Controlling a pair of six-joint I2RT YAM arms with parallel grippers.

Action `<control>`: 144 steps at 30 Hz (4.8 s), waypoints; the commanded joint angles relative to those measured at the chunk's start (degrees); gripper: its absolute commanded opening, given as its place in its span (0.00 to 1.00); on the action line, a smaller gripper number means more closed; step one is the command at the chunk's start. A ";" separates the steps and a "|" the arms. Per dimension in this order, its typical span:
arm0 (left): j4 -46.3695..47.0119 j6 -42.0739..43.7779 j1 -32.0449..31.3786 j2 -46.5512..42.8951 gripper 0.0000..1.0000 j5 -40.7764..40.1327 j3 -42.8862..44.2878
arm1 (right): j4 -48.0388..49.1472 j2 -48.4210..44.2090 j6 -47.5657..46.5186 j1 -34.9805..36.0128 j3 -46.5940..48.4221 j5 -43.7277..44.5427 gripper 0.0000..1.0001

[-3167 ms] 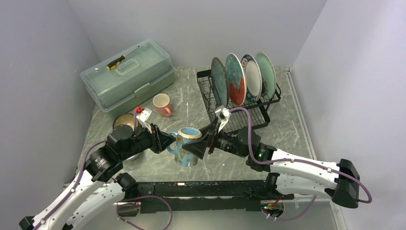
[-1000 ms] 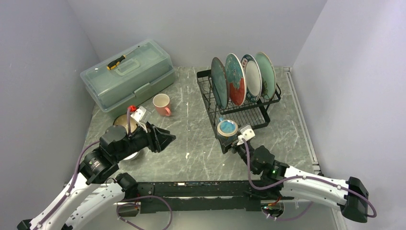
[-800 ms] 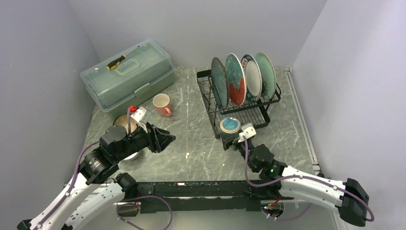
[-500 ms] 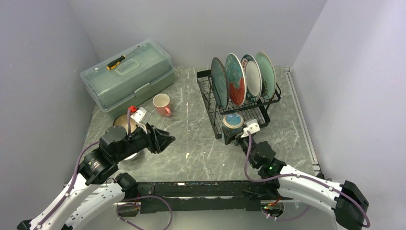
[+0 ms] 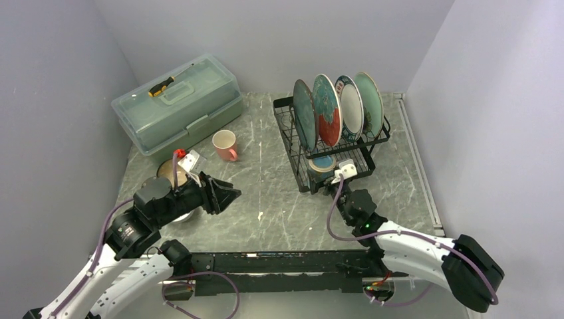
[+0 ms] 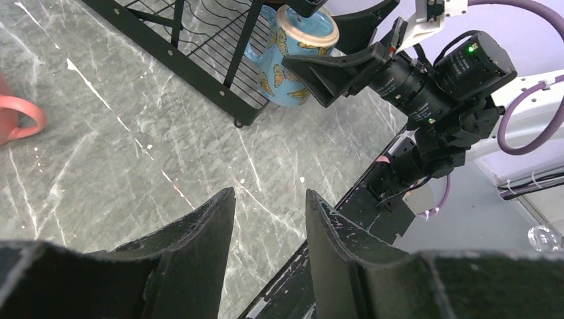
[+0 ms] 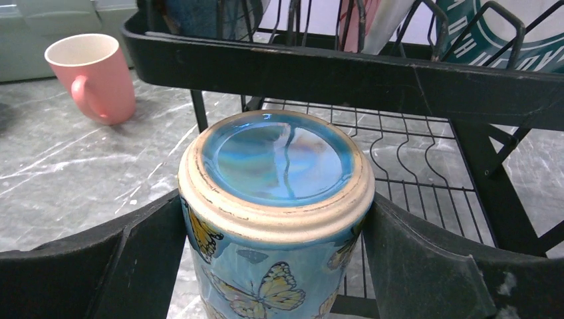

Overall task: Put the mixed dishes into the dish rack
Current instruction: Turn the cup upside down in the dish rack.

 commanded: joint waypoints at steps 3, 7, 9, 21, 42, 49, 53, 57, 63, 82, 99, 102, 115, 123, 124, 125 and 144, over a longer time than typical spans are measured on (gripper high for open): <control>0.26 0.87 -0.08 -0.61 0.49 -0.78 2.14 | 16.18 2.31 1.27 -3.65 2.17 -3.93 0.18; 0.66 0.87 -0.06 -0.51 0.48 -0.60 1.97 | 19.41 4.89 2.19 -5.85 1.89 -5.21 0.18; 0.72 0.93 -0.04 -0.39 0.48 -0.52 2.03 | 20.65 6.46 2.90 -6.91 1.97 -6.16 0.18; -0.43 1.47 -0.04 -0.37 0.48 -0.70 2.79 | 28.18 16.31 5.11 -10.28 4.65 -10.68 0.17; -2.43 2.28 -0.06 -1.45 0.48 -1.16 3.43 | 36.09 28.83 5.99 -11.04 7.54 -10.59 0.15; -2.34 2.27 -0.10 -2.02 0.48 -1.34 2.75 | 37.75 29.36 7.68 -11.04 4.71 -10.46 0.19; -2.24 2.45 -0.09 -1.77 0.48 -1.21 2.88 | 36.72 29.42 7.96 -11.04 4.18 -10.68 0.19; -2.27 2.45 -0.05 -1.66 0.48 -1.01 3.15 | 37.94 30.14 8.44 -11.04 3.33 -10.34 0.20; -2.80 2.30 -0.05 -2.51 0.48 -1.20 3.22 | 35.30 29.66 9.08 -11.04 2.66 -10.58 0.24; -3.94 1.77 -0.07 -3.54 0.49 -1.20 3.63 | 15.75 21.99 12.88 -10.95 4.37 -11.93 0.69; -3.75 1.40 -0.09 -4.10 0.50 -1.08 3.63 | 2.56 15.53 13.80 -10.18 5.54 -13.53 1.00; -3.90 1.40 -0.02 -4.13 0.50 -0.97 3.88 | 0.24 13.73 14.11 -10.15 5.68 -13.25 1.00; -4.91 0.85 -0.08 -4.40 0.51 -1.92 4.32 | -18.09 4.81 15.90 -9.72 8.51 -15.74 1.00; -5.62 -0.10 -0.11 -4.05 0.56 -3.87 4.06 | -32.24 -2.16 18.40 -9.63 10.74 -15.60 1.00; -5.88 -0.30 -0.06 -3.88 0.57 -4.44 4.12 | -33.99 -3.27 18.73 -9.63 11.05 -15.49 1.00; -5.95 -0.42 -0.11 -3.67 0.58 -4.74 4.13 | -35.79 -4.36 19.04 -9.63 11.45 -15.29 1.00; -5.56 -7.95 -0.03 8.18 1.00 -18.67 1.65 | -61.25 -14.72 29.10 -9.63 19.87 -18.20 1.00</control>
